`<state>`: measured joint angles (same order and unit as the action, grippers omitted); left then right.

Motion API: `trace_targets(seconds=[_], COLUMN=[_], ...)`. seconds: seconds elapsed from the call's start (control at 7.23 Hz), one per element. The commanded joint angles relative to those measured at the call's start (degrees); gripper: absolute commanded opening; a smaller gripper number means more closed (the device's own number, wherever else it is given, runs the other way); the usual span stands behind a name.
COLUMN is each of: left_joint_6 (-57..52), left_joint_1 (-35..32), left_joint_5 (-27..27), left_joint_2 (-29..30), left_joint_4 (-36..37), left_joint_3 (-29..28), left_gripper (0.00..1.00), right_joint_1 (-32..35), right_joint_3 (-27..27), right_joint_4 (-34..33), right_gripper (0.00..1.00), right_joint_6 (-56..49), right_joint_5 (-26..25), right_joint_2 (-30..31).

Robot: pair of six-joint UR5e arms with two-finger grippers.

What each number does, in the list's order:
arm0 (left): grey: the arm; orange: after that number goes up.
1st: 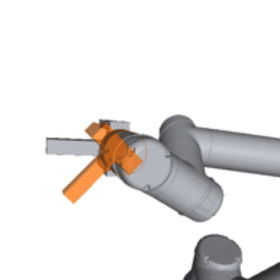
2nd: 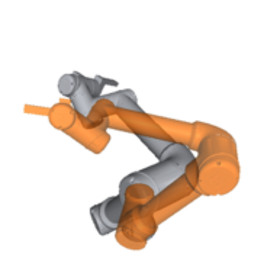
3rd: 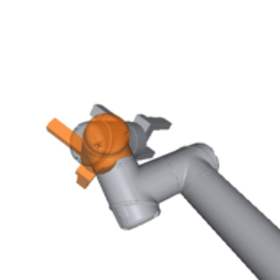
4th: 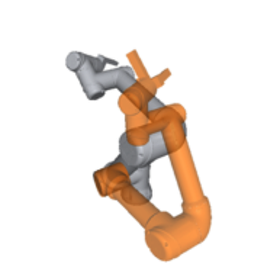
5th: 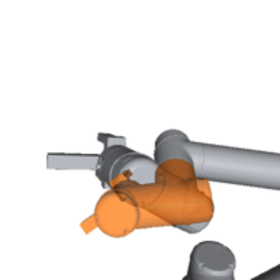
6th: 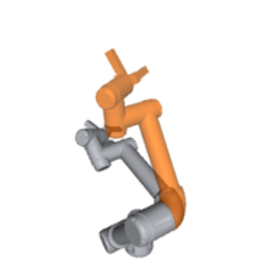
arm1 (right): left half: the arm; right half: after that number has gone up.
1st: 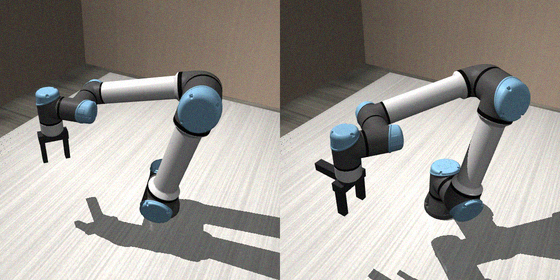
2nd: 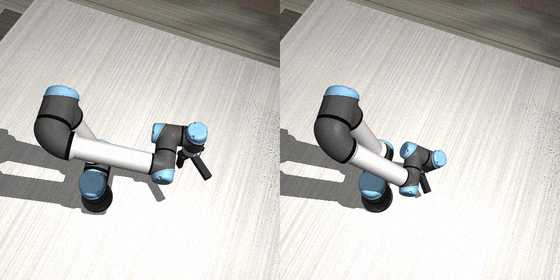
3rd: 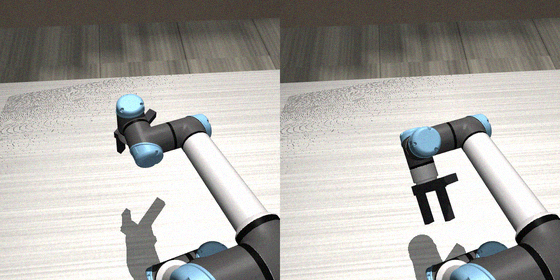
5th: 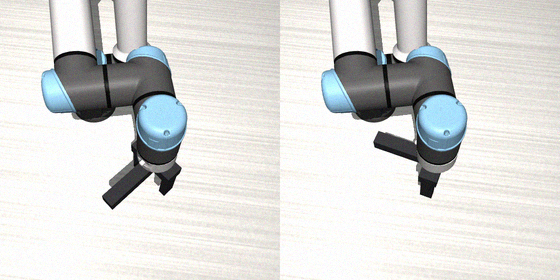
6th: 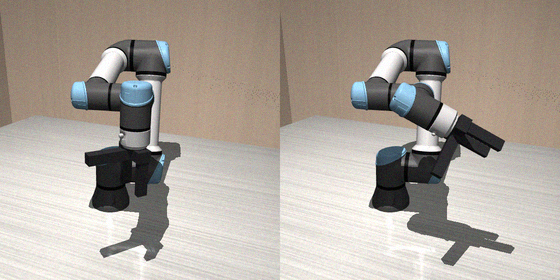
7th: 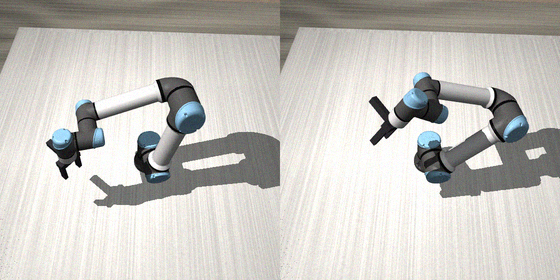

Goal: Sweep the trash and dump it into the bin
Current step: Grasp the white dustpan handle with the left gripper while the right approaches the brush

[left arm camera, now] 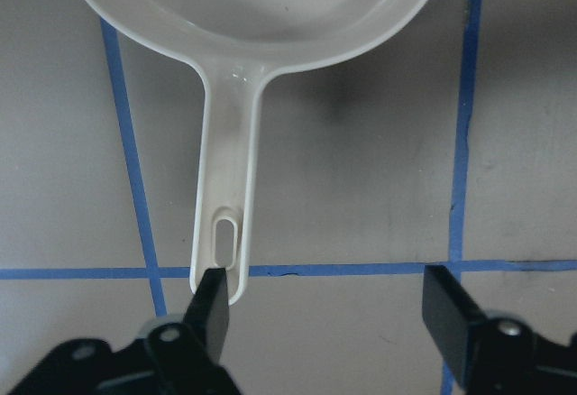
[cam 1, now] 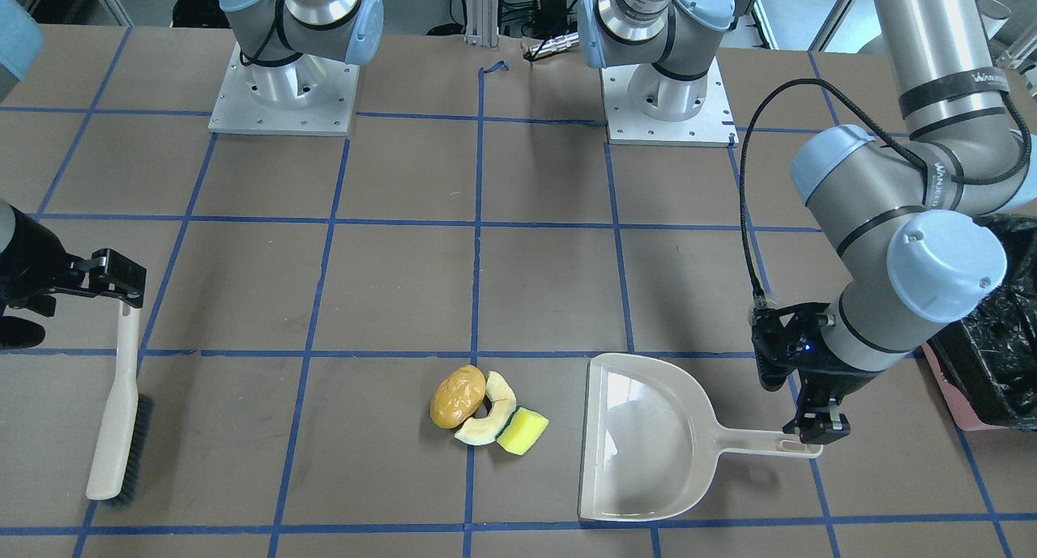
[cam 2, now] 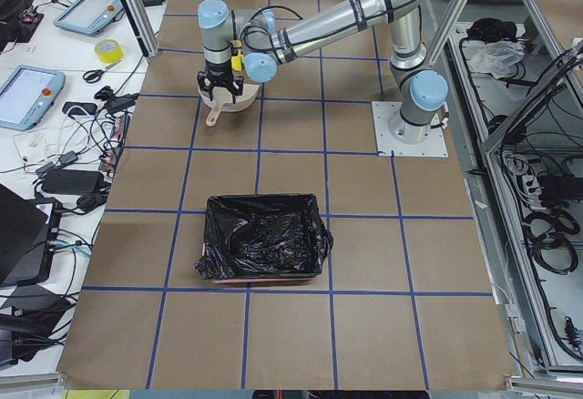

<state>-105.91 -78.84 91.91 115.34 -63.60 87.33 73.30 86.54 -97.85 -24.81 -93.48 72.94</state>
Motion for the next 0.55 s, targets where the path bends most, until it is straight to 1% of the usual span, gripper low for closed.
trace_targets(seconds=[0.0, 0.14, 0.28, 0.41], left_joint_6=[-0.17, 0.96, 2.02, 2.64], left_joint_1=[1.05, 1.06, 1.06, 1.06], left_joint_5=[-1.47, -1.82, -2.61, -2.96], left_joint_2=[3.64, 5.05, 6.63, 7.17], left_joint_4=[0.14, 0.14, 0.05, 0.23], left_joint_3=[-1.98, -2.68, -3.74, -3.83], left_gripper=[0.80, 0.80, 0.80, 0.80], right_joint_1=[-3.59, -3.69, -3.78, -4.13], right_joint_3=[12.61, 18.00, 19.01, 19.02], right_joint_4=[-18.51, -25.74, -27.55, -27.57], right_gripper=[1.00, 1.00, 1.00, 0.95], right_joint_6=[-8.73, -10.24, -12.43, -14.63], right_joint_5=[-1.61, -2.05, -2.23, -2.32], right_joint_2=[-2.36, -2.46, -3.94, -4.82])
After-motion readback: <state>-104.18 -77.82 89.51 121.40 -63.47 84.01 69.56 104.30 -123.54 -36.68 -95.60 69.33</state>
